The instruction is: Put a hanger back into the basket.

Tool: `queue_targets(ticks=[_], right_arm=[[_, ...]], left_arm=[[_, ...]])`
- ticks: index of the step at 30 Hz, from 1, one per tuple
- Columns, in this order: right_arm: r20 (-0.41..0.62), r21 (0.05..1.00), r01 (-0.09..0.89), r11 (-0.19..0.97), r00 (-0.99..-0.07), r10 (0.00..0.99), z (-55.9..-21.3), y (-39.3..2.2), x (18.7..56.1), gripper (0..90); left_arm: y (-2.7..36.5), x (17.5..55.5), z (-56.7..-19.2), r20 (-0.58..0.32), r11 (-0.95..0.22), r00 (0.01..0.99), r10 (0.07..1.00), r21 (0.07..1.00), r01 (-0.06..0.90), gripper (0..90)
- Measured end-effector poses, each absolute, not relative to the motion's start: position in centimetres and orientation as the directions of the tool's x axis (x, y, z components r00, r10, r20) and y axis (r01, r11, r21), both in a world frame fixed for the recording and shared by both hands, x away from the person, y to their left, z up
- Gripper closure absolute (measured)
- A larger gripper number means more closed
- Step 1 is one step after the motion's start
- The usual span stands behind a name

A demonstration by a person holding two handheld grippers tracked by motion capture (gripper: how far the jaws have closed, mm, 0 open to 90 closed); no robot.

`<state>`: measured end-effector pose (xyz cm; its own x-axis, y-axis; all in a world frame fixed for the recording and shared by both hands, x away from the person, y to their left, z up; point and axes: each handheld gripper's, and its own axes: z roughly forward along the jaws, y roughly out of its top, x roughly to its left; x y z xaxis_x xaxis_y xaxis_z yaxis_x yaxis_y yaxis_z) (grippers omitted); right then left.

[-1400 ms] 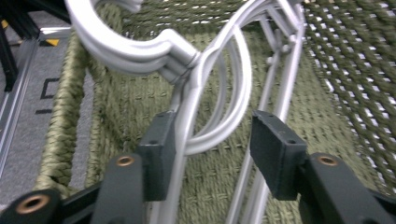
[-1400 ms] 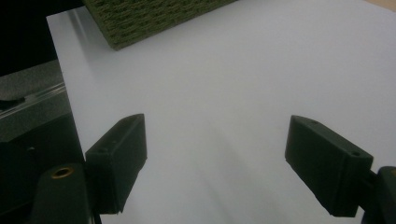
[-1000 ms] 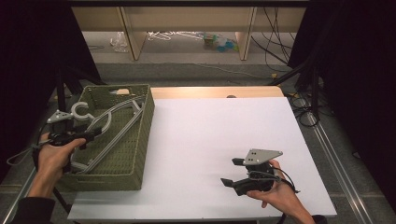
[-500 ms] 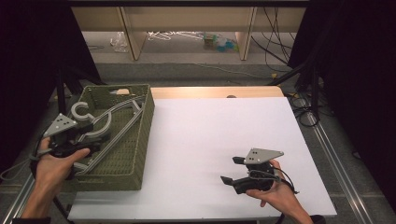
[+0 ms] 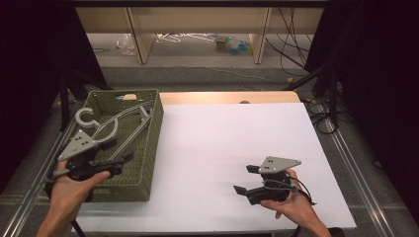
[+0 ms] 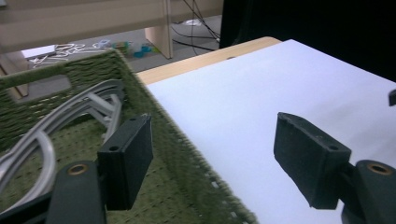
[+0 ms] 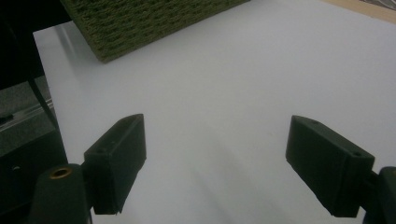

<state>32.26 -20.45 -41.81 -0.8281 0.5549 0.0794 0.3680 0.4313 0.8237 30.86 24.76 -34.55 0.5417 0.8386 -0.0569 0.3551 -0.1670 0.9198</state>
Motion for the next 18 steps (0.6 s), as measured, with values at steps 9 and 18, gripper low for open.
queue_targets(ticks=[9, 18], right_arm=[[0.087, 0.830, 0.370, 0.419, -0.826, 0.557, -41.9, -20.6, 32.2, 21.2], [0.093, 0.844, 0.369, 0.390, -0.816, 0.571, -42.0, -20.8, 32.2, 20.7]], left_arm=[[21.8, 30.2, -35.9, -0.070, -0.163, 0.607, 0.791, 0.933, 0.320, 26.4], [20.4, 30.0, -37.6, -0.076, -0.161, 0.636, 0.768, 0.938, 0.307, 25.1]])
